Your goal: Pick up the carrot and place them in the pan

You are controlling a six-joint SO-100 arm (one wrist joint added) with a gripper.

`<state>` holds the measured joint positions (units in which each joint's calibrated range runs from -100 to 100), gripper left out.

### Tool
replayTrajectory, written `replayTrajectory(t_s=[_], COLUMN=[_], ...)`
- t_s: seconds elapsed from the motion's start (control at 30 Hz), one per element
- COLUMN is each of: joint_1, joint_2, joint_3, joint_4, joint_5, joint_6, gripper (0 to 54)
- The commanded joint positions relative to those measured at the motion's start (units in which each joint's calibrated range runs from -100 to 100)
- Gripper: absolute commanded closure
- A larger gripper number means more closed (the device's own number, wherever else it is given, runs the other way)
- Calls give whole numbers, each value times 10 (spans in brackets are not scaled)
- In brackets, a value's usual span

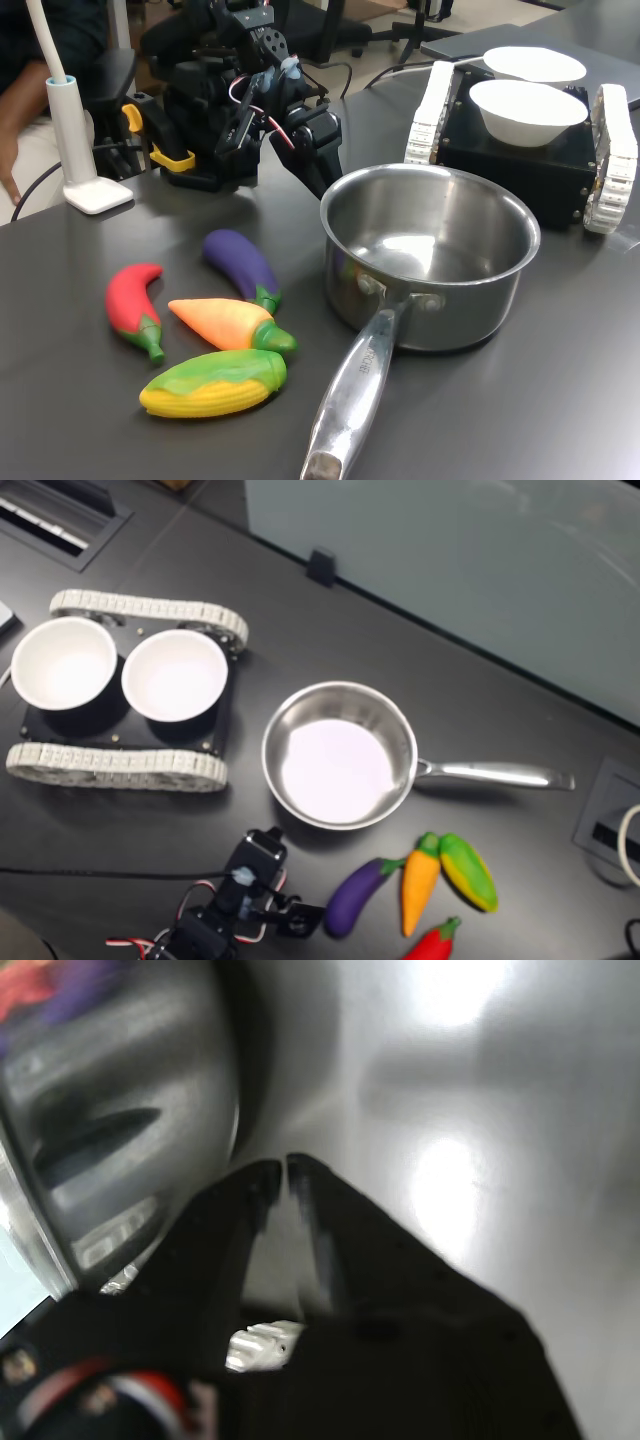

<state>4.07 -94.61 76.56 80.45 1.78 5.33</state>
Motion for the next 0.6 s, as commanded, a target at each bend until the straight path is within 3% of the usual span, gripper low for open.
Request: replayTrajectory(t_s=[0.0,0.2,0.57], joint_1=[-11,-30,-18], joint_2=[-9,-5,-7], joint_3=[-11,-14,-53], joint_4=[-19,-18,27], joint_5=[10,25,28], joint_6=[-6,-6,-10], gripper=[535,536,536])
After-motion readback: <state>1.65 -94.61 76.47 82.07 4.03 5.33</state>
